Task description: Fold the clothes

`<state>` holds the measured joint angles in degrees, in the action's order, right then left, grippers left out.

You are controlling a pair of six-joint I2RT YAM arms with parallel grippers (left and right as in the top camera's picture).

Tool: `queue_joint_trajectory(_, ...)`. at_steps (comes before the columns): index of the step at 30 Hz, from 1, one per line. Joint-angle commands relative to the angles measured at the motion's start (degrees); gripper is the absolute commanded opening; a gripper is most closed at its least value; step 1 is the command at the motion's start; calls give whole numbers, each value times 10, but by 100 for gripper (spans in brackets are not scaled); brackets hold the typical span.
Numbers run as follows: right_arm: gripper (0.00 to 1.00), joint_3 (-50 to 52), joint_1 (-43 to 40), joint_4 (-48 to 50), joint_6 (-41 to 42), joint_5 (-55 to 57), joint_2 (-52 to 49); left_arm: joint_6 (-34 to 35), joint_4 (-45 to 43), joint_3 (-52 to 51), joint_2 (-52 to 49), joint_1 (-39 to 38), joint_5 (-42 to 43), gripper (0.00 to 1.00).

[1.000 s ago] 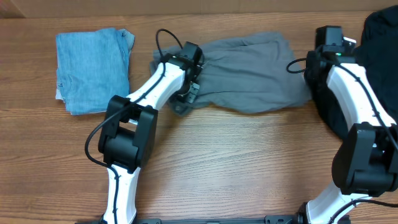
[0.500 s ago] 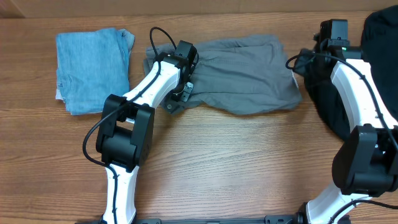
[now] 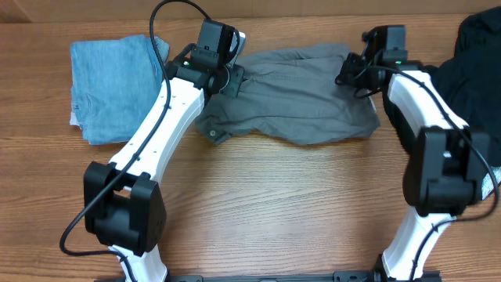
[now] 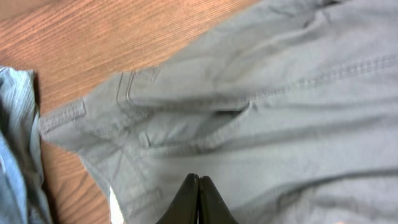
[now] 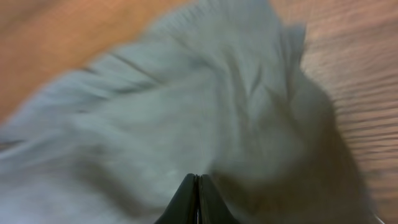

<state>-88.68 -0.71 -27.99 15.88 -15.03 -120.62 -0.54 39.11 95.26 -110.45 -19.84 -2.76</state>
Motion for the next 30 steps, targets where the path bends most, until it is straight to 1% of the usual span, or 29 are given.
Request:
queue_joint_trajectory(1, 4, -6, 1, 9, 9, -13, -33, 27, -35, 0, -60, 8, 12, 4)
queue_joint_trajectory(5, 4, -6, 1, 8, 9, 1, -66, 27, -59, 0, -116, 8, 48, 4)
queue_joint_trajectory(7, 4, -6, 1, 0, 27, 24, -76, 29, -64, 0, -139, 9, 51, 4)
queue_joint_trajectory(10, 4, -6, 0, -9, 37, 38, -78, 29, -70, 0, -163, 11, 29, 4)
queue_joint_trajectory(13, 4, -7, -7, -19, 37, 39, -77, 47, -74, 0, -188, 19, -18, 4)
queue_joint_trajectory(18, 4, -7, -27, -46, 42, 56, -76, 74, -45, 0, -211, 42, -22, 4)
queue_joint_trajectory(21, 4, -14, -36, -73, 41, 56, -76, 74, -34, 3, -203, 51, -11, 4)
queue_joint_trajectory(24, 4, -33, -39, -111, 38, 56, -73, 68, -30, 10, -173, 51, -7, 4)
queue_joint_trajectory(27, 4, -55, -39, -137, 32, 56, -59, 50, -39, 21, -117, 44, -7, 4)
queue_joint_trajectory(30, 4, -64, -39, -143, 32, 56, -36, 36, -67, 23, -60, 40, -7, 4)
